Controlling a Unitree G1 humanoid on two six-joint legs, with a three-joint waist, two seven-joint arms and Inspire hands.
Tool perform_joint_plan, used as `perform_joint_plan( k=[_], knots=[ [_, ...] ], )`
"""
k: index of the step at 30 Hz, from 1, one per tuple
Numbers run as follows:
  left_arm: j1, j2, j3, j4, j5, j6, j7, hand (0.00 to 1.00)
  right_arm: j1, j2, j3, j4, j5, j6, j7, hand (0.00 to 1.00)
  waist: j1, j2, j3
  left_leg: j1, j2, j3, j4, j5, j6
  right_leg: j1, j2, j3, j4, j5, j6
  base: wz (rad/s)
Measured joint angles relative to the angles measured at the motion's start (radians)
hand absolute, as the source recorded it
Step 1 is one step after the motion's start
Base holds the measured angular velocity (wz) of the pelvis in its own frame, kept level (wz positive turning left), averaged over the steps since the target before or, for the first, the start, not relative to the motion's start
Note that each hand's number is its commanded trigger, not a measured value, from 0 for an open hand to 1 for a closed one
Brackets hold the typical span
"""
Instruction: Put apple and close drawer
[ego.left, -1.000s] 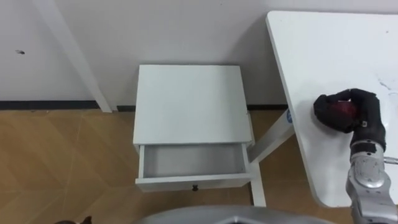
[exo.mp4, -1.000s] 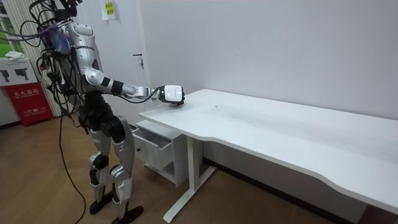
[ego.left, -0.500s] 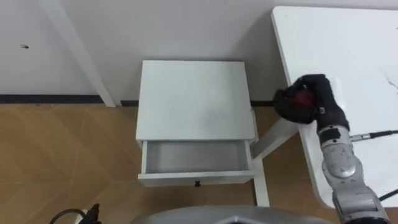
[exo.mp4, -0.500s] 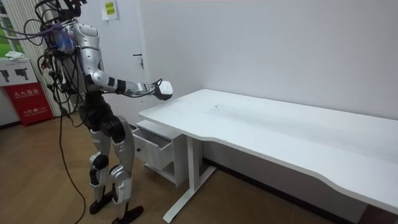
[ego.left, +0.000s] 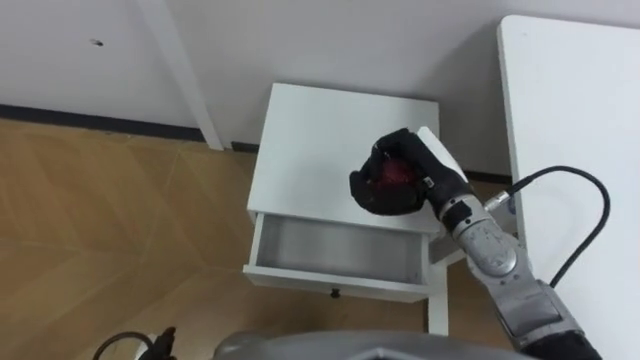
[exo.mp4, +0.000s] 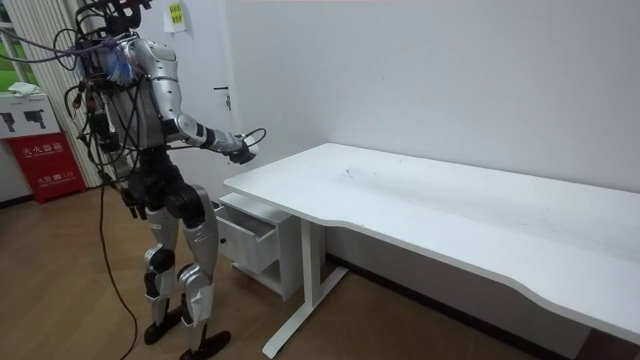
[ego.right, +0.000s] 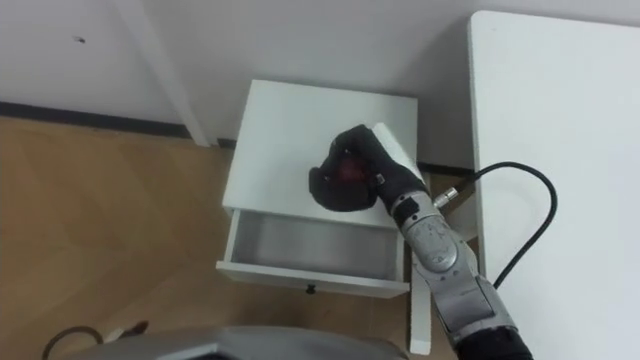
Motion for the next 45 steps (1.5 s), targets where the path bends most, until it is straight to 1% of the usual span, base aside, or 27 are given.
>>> perform_joint_plan(
  k=[4, 7, 8, 9, 10, 11, 12, 13, 19, 26, 28, 29, 32, 41, 45],
  knots=[
    [-0.006, 0.0, 0.0, -0.011, 0.009, 0.006, 0.0, 0.0, 0.0, 0.0, 0.002, 0.0, 0.0, 0.006, 0.016, 1.0, 0.002, -0.001, -0.0019, -0.006, -0.001, -0.011, 0.004, 0.0, 0.0, 0.0, -0.001, -0.01, 0.0, 0.0, 0.0, 0.07],
    [-0.01, 0.0, 0.0, -0.013, 0.011, 0.006, 0.002, 0.0, 0.0, -0.001, 0.01, -0.001, 0.0, 0.013, 0.024, 1.0, 0.011, -0.001, -0.0029, -0.007, -0.001, -0.012, 0.005, 0.0, 0.0, 0.0, -0.001, -0.011, 0.0, 0.0, 0.0, 0.0],
    [-0.01, 0.0, 0.0, -0.013, 0.011, 0.006, 0.004, 0.0, 0.0, -0.001, 0.017, -0.001, 0.0, 0.013, 0.025, 0.86, 0.014, -0.001, -0.0029, -0.007, -0.001, -0.014, 0.006, 0.0, 0.0, 0.0, -0.001, -0.012, 0.0, 0.0, 0.0, 0.04],
    [-0.009, 0.0, 0.0, -0.013, 0.011, 0.006, 0.005, 0.0, 0.0, 0.0, 0.026, -0.001, 0.0, 0.014, 0.025, 0.61, 0.018, -0.001, -0.003, -0.008, -0.001, -0.016, 0.007, 0.0, 0.0, 0.001, -0.001, -0.012, 0.0, 0.0, 0.0, 0.05],
    [-0.009, 0.0, 0.0, -0.013, 0.011, 0.006, 0.005, 0.0, 0.0, 0.0, 0.03, -0.001, 0.0, 0.013, 0.026, 0.25, 0.019, -0.001, -0.0029, -0.008, -0.001, -0.017, 0.007, 0.0, 0.0, 0.002, -0.001, -0.012, 0.0, 0.0, 0.0, 0.05],
    [-0.008, 0.0, 0.0, -0.013, 0.011, 0.006, 0.005, 0.0, 0.0, 0.001, 0.033, -0.001, 0.0, 0.014, 0.032, 0.13, 0.02, -0.001, -0.0029, -0.009, -0.002, -0.018, 0.009, 0.0, 0.0, 0.002, -0.002, -0.013, 0.0, 0.0, 0.0, 0.04],
    [-0.008, 0.0, 0.0, -0.013, 0.011, 0.006, 0.006, 0.0, 0.0, 0.001, 0.033, -0.001, 0.0, 0.013, 0.036, 0.04, 0.022, -0.001, -0.0029, -0.01, -0.002, -0.019, 0.01, 0.0, 0.0, 0.003, -0.002, -0.013, 0.0, 0.0, 0.0, 0.03],
    [-0.008, 0.0, 0.0, -0.013, 0.011, 0.006, 0.006, 0.0, 0.0, 0.001, 0.033, -0.001, 0.0, 0.013, 0.036, 0.0, 0.023, -0.001, -0.0029, -0.01, -0.003, -0.019, 0.011, 0.0, 0.0, 0.003, -0.003, -0.013, 0.0, 0.0, 0.0, 0.0],
    [-0.005, -0.002, 0.0, -0.013, 0.011, 0.006, 0.006, 0.0, 0.0, 0.001, 0.034, -0.001, 0.001, 0.014, 0.044, 0.0, 0.023, -0.002, -0.0028, -0.01, -0.007, -0.02, 0.014, 0.002, 0.004, 0.005, -0.007, -0.015, 0.0, 0.0, 0.0, 0.0],
    [-0.003, -0.004, 0.0, -0.049, 0.011, 0.008, 0.006, 0.0, 0.001, 0.005, 0.04, 0.0, -0.004, 0.014, 0.057, 0.0, 0.022, -0.004, 0.0006, -0.017, -0.008, -0.021, 0.028, 0.002, 0.004, 0.007, -0.008, -0.015, 0.0, 0.0, 0.0, 0.0],
    [-0.005, -0.005, 0.0, -0.049, 0.011, 0.008, 0.006, 0.0, 0.002, 0.006, 0.04, 0.0, -0.011, 0.015, 0.058, 0.0, 0.021, -0.004, 0.0004, -0.022, -0.008, -0.025, 0.028, 0.002, 0.004, 0.006, -0.008, -0.015, 0.0, 0.0, 0.0, 0.05],
    [-0.005, -0.005, 0.0, -0.049, 0.011, 0.008, 0.006, 0.0, 0.003, 0.007, 0.04, 0.0, -0.022, 0.016, 0.062, 0.0, 0.019, -0.006, -0.0012, -0.026, -0.008, -0.029, 0.028, 0.002, 0.004, 0.004, -0.008, -0.016, 0.0, 0.0, 0.0, 0.05],
    [-0.005, -0.007, 0.0, -0.049, 0.011, 0.009, 0.006, 0.0, 0.003, 0.013, 0.04, 0.0, -0.037, 0.036, 0.068, 0.0, 0.019, -0.008, -0.0025, -0.029, -0.008, -0.031, 0.029, 0.002, 0.004, 0.002, -0.008, -0.016, 0.001, 0.0, 0.0, 0.01],
    [-0.002, -0.009, 0.0, -0.049, 0.011, 0.012, 0.006, 0.0, 0.003, 0.028, 0.04, 0.0, -0.04, 0.036, 0.071, 0.0, 0.02, -0.006, -0.0043, -0.029, -0.008, -0.032, 0.031, 0.002, 0.004, 0.001, -0.008, -0.015, 0.001, 0.0, 0.0, 0.0],
    [-0.003, -0.012, 0.0, -0.051, 0.011, 0.014, 0.006, 0.0, 0.003, 0.03, 0.04, 0.0, -0.04, 0.036, 0.088, 0.0, 0.019, -0.003, -0.0054, -0.028, -0.009, -0.032, 0.034, 0.003, 0.004, 0.002, -0.009, -0.013, 0.001, 0.0, 0.0, 0.0]
  ],
)
